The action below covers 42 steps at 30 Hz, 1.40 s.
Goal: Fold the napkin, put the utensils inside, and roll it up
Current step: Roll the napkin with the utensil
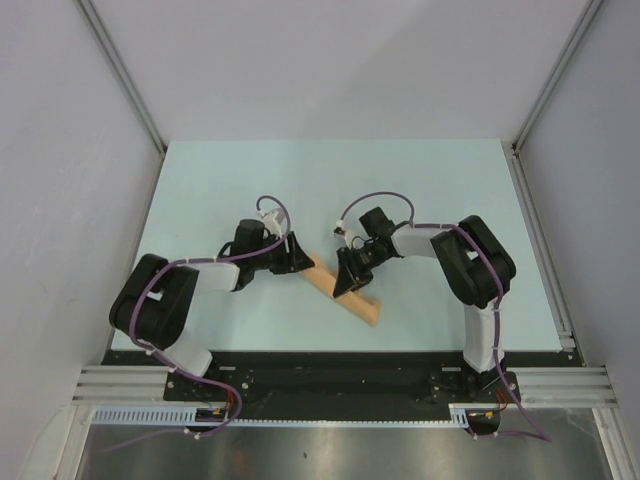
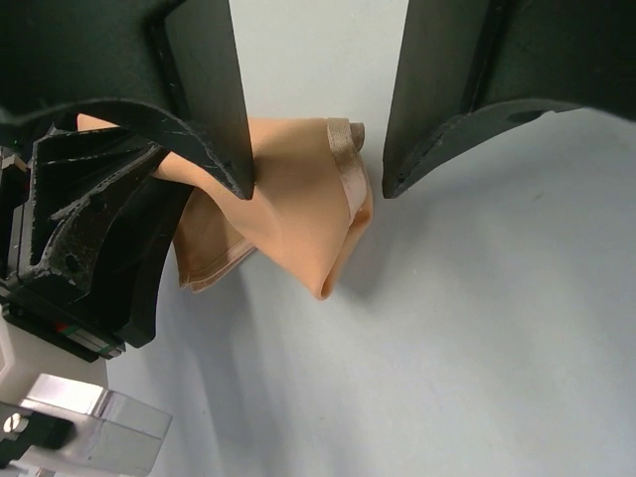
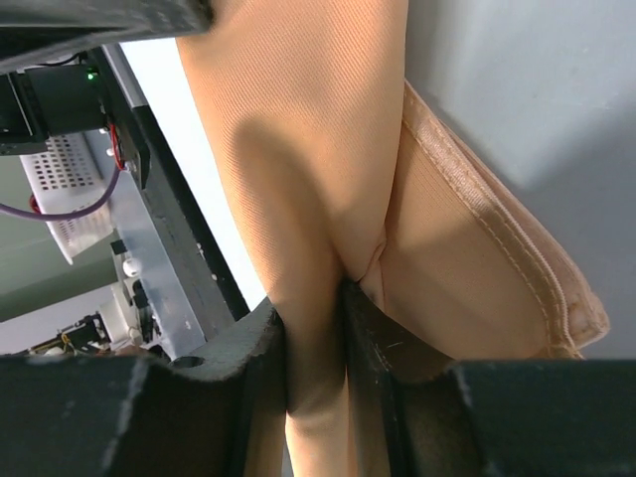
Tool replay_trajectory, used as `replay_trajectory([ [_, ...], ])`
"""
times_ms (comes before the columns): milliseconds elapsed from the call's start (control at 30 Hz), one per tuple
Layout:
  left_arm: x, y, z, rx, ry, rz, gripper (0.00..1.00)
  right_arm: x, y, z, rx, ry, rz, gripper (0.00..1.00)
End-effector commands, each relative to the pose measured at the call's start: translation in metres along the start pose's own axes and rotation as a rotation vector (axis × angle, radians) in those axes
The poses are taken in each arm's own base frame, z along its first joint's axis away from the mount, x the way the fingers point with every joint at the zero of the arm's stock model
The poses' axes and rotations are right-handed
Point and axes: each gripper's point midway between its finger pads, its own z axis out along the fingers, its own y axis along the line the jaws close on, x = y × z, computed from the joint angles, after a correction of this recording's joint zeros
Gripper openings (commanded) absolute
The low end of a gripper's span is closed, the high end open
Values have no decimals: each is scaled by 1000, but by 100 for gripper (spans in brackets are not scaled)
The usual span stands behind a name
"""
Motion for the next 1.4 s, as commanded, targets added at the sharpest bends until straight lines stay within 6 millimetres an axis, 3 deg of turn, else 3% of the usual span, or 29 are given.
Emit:
replay_trajectory([
  [0, -11, -20, 8, 90, -20, 29, 46, 16, -17, 3, 38, 55, 81, 31],
  [67, -12, -24, 9, 101, -21, 30, 35, 14, -19, 0, 38, 47, 88, 32],
  [100, -13, -26, 10, 104, -22, 33, 22, 13, -20, -2, 42, 42, 92, 32],
  [167, -13, -27, 11, 107, -18, 32, 9, 8, -16, -8, 46, 27, 77, 35],
  [267, -15, -27, 13, 102, -16, 24, 0, -7, -6, -25, 73, -8, 36, 44],
  [400, -15, -24, 15, 80, -3, 4, 0, -24, 3, -49, 171, -55, -9, 62],
  [500, -15, -22, 17, 63, 16, -13, 0, -44, 16, -68, 253, -146, -71, 66],
  [567, -15, -22, 18, 61, 20, -20, 0, -48, 15, -70, 368, -181, -128, 67],
  [600, -15, -22, 18, 60, 23, -22, 0, -51, 31, -67, 399, -206, -196, 68],
  [700, -14, -21, 19, 50, 31, -31, 0, -61, 37, -72, 559, -295, -311, 69],
  [933, -15, -21, 20, 41, 48, -46, 0, -51, 50, -42, 777, -342, -578, 69],
  [1233, -18, -23, 18, 41, 45, -45, 0, -42, 24, -20, 836, -266, -635, 69],
  [1367, -18, -24, 17, 41, 49, -40, 0, -39, 23, -17, 828, -264, -646, 68],
])
